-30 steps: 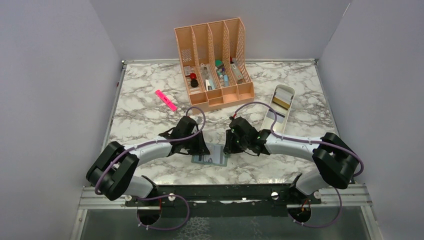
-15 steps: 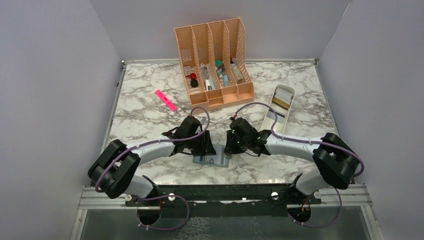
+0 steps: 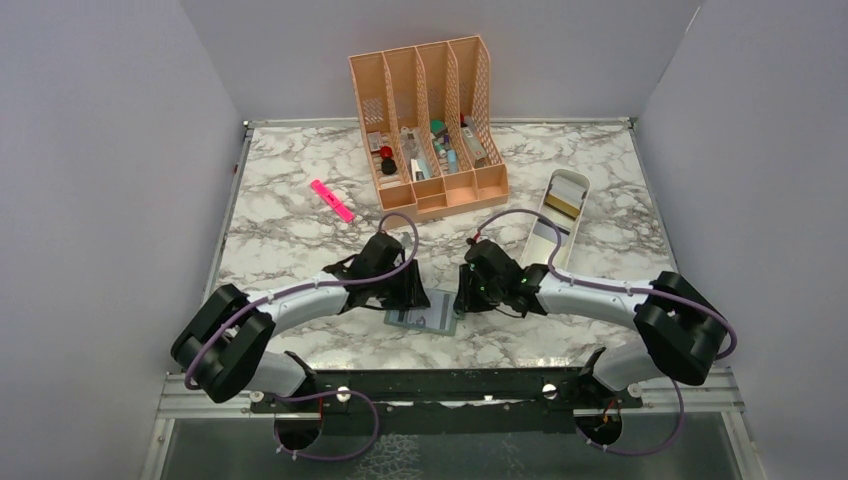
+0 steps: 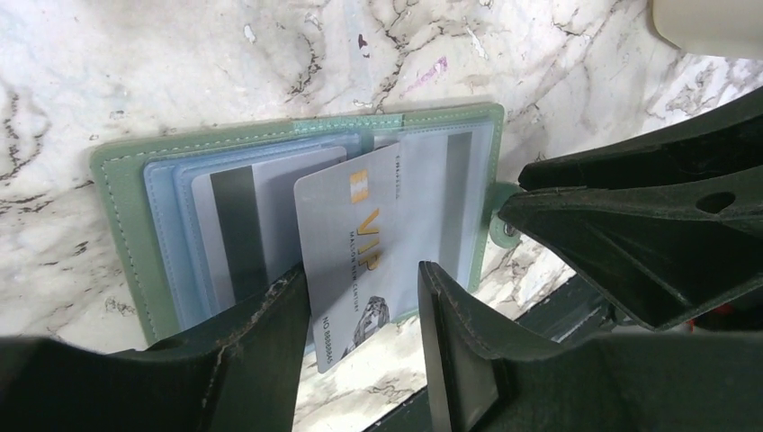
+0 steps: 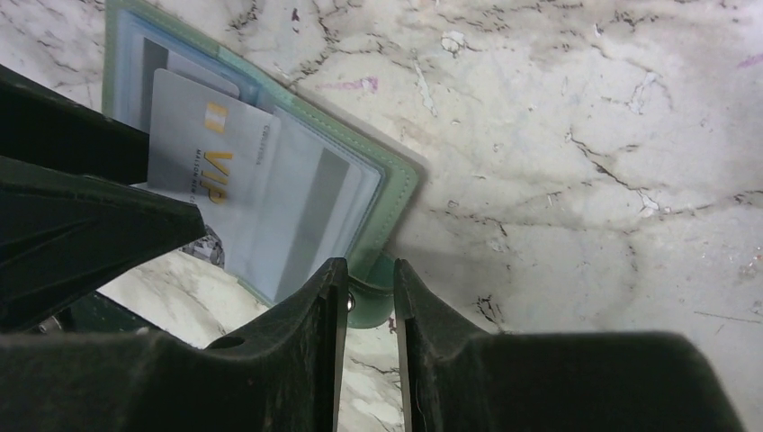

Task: Put the credit cards into the card holder
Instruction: Insert the credit card into the card holder, then turn over the card slot in the card holder.

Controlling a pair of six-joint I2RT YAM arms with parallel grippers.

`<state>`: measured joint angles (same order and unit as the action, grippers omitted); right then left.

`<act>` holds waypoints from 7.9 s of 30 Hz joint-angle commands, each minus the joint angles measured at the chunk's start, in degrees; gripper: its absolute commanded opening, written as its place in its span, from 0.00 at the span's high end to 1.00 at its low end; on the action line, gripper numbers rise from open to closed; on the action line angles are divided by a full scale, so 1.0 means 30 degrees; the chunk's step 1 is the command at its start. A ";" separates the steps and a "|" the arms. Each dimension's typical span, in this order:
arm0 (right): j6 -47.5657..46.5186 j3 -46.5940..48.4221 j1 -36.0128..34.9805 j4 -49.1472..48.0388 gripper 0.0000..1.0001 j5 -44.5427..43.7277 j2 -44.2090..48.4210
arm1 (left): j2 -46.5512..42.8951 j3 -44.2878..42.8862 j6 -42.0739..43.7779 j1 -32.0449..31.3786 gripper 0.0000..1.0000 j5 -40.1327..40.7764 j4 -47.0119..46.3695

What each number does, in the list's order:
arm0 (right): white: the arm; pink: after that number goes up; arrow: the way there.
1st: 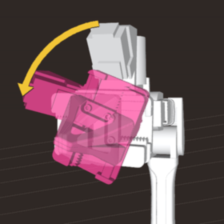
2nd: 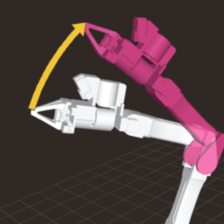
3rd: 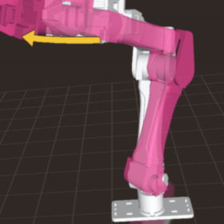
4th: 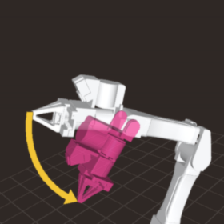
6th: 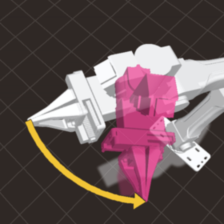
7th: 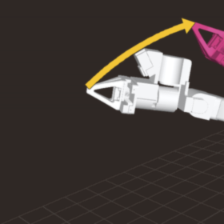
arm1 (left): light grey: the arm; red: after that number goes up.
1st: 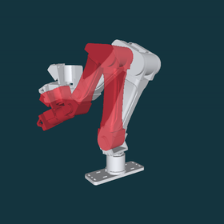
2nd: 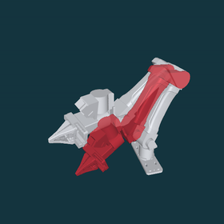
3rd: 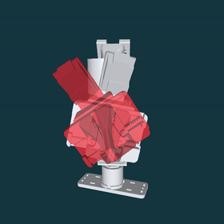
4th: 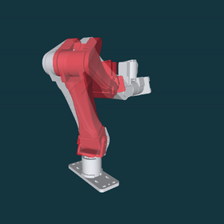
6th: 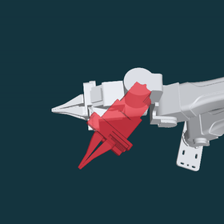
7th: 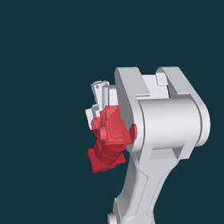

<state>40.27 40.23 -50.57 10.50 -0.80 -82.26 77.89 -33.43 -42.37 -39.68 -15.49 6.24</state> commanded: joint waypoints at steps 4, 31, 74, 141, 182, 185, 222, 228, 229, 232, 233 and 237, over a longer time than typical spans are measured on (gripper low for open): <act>0.0189 -0.0465 -0.0108 -0.0471 0.72 -0.0484 -0.0586 | 0.1269 -0.0872 0.0638 -0.0982 0.57 0.1565 0.0847; 0.0082 -0.0687 -0.0108 -0.3076 0.75 0.0278 -0.1353 | 0.1706 -0.0391 -0.0953 -0.2331 0.41 0.2014 -0.1541; 0.2366 -0.2660 -0.0108 -0.4519 0.69 0.2449 0.0247 | 0.0278 -0.1280 -0.0052 -0.2589 0.44 0.3736 0.1097; 0.1722 -0.2389 -0.0104 -0.3093 0.70 0.0392 0.1442 | 0.0235 -0.2513 -0.0924 -0.3373 0.33 0.3313 0.1013; 0.0773 0.0826 -0.1675 -0.1886 0.72 -0.2056 -0.3542 | -0.2624 0.1117 0.1022 0.3354 0.22 -0.1130 0.1138; 0.1048 0.0013 -0.1627 -0.2266 0.72 -0.2198 -0.3460 | -0.3243 0.1272 0.1028 0.3354 0.22 -0.0608 0.1364; 0.1312 -0.1151 -0.1396 -0.3266 0.72 -0.1530 -0.3169 | -0.4301 0.3846 -0.1110 0.3325 0.78 -0.4262 -0.4193; 0.1276 -0.1078 -0.1397 -0.3273 0.72 -0.1492 -0.3196 | -0.4332 0.3978 -0.1168 0.3317 0.75 -0.4573 -0.4671; 0.1282 -0.1101 -0.1397 -0.3293 0.72 -0.1474 -0.3192 | -0.4340 0.3967 -0.1169 0.3324 0.75 -0.4676 -0.4744; 0.1280 -0.1079 -0.1397 -0.3296 0.72 -0.1435 -0.3221 | -0.4370 0.3993 -0.1177 0.3325 0.75 -0.4775 -0.4916; 0.1268 -0.1072 -0.1397 -0.3296 0.72 -0.1448 -0.3203 | -0.4371 0.3995 -0.1185 0.3339 0.75 -0.4785 -0.4961; 0.1226 -0.1031 -0.1397 -0.3295 0.72 -0.1456 -0.3218 | -0.4270 0.4024 -0.1199 0.3295 0.74 -0.4873 -0.5098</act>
<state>45.15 38.63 -55.07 -6.90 -3.75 -89.95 65.25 -21.71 -45.84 -29.50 -27.88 -6.20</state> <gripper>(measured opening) 0.277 0.253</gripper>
